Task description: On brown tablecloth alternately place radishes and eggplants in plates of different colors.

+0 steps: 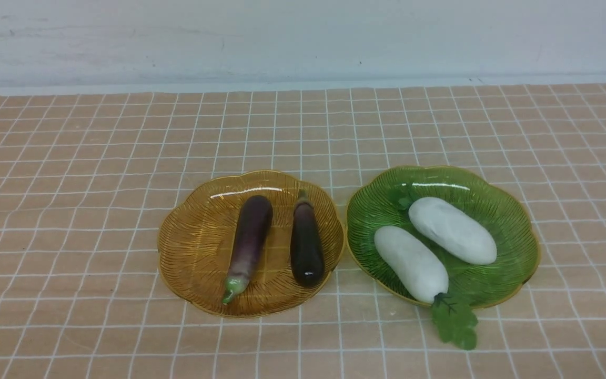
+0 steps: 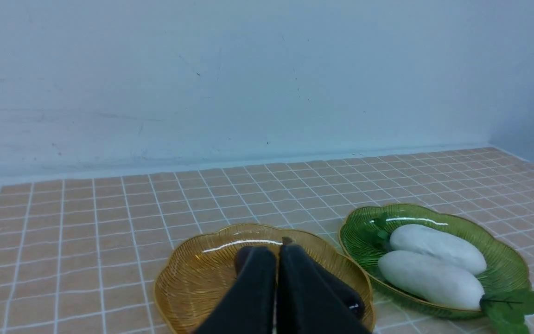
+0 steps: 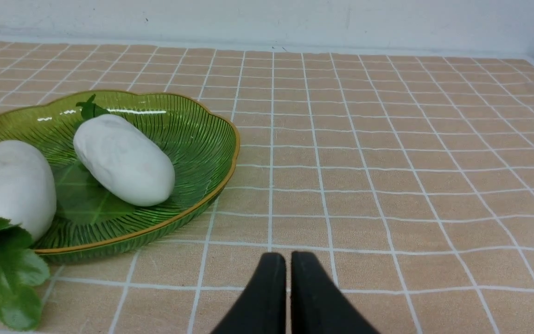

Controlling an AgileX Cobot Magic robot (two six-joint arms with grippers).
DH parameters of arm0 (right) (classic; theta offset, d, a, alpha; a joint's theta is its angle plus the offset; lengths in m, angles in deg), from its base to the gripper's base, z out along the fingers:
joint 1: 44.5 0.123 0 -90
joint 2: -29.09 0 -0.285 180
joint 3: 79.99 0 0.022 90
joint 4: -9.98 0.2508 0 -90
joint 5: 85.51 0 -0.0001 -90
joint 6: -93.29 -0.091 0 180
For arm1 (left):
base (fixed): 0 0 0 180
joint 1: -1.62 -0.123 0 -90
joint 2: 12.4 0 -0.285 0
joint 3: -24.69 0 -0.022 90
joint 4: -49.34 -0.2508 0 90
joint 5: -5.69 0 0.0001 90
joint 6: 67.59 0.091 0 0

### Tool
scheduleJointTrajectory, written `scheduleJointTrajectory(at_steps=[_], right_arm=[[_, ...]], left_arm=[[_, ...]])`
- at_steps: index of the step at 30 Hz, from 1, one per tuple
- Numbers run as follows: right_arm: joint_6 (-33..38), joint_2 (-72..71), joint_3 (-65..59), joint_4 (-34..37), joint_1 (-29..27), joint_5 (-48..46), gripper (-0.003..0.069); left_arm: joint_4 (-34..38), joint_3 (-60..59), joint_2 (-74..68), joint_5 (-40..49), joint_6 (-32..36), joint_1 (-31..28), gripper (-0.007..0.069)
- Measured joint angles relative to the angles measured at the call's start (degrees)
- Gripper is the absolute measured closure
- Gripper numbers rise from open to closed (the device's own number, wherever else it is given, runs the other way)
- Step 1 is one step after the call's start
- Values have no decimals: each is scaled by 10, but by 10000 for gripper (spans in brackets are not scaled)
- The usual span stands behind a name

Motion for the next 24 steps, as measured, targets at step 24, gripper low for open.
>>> scheduleJointTrajectory(at_steps=[24], right_arm=[[0,0,0,-1,0,0,647]], left_arm=[[-79,-223,-2,-97,21,-137,627]])
